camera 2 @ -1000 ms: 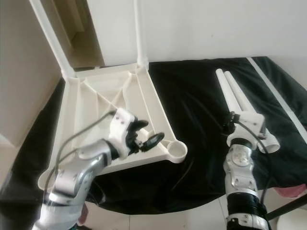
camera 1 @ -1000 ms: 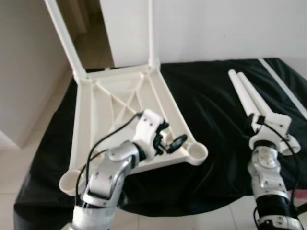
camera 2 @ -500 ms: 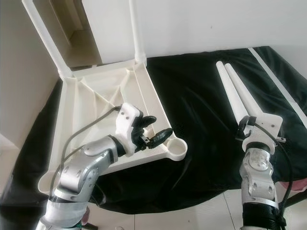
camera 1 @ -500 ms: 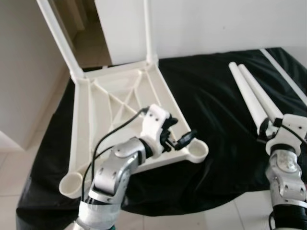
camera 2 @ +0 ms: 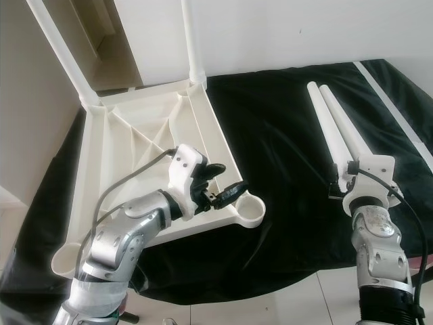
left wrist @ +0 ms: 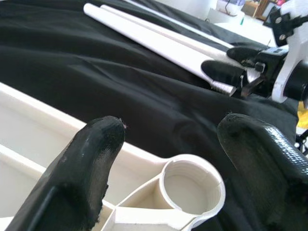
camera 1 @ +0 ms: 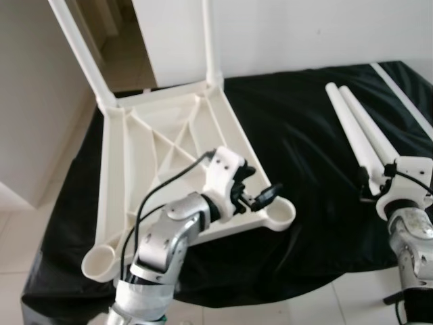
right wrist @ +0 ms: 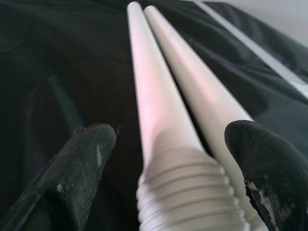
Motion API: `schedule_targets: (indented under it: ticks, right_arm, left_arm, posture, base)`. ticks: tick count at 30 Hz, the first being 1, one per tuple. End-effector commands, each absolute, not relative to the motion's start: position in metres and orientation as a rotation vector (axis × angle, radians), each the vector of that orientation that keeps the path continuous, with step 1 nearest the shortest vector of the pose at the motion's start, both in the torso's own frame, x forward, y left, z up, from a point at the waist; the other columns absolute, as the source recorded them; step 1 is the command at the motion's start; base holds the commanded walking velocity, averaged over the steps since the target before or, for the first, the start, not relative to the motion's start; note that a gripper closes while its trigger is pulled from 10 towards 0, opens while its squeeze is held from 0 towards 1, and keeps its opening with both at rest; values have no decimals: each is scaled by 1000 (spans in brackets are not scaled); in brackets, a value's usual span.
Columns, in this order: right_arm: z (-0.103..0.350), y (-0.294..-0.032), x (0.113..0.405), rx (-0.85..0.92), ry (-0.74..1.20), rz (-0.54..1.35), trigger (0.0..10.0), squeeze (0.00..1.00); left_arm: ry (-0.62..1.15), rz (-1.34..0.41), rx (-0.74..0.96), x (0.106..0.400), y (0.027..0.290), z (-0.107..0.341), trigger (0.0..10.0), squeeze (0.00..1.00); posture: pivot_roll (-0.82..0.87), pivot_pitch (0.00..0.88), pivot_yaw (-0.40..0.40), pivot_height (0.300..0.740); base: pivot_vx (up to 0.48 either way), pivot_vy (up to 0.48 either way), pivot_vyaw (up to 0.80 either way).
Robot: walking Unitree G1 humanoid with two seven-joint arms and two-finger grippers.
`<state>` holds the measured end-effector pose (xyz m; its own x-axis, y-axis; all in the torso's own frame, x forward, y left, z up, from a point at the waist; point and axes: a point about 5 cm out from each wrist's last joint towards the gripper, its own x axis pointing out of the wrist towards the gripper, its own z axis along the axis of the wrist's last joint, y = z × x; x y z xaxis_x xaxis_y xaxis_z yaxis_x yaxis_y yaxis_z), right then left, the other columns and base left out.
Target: Building children table
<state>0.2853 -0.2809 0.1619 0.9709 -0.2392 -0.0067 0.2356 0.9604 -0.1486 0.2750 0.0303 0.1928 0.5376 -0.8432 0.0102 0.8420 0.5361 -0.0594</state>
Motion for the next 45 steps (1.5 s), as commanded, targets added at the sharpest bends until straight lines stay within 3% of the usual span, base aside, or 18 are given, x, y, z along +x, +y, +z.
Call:
schedule_targets:
  ticks: [1,26,41,42,43,44,45]
  right_arm:
    - [159,-275,288,-139,51,-187,10000,0]
    - [148,-285,296,-110,162,-204,10000,0]
    - [129,-259,308,-9,226,-78,10000,0]
    - [127,-256,308,2,240,-55,8392,0]
    - [125,-253,308,11,250,-40,8392,0]
    - [124,-251,307,6,246,-21,1412,0]
    - [124,-252,307,1,242,-9,1412,0]
  left_arm:
    - [26,-958,-66,277,32,191,10000,0]
    - [9,-887,-73,279,46,195,10000,0]
    - [-4,-857,-58,279,54,200,10000,0]
    - [-4,-857,-58,280,53,200,10000,0]
    - [-5,-857,-58,280,53,200,10000,0]
    - [-7,-858,-58,280,52,201,10000,0]
    - [-7,-859,-57,280,50,201,10000,0]
  posture:
    - [-97,105,57,740]
    - [-48,127,40,740]
    - [-1,126,37,740]
    - [-2,125,37,740]
    - [-2,125,37,740]
    - [-1,123,37,740]
    - [-1,122,36,740]
  base:
    - [0,0,0]
    - [0,0,0]
    - [0,0,0]
    - [0,0,0]
    - [0,0,0]
    - [0,0,0]
    - [0,0,0]
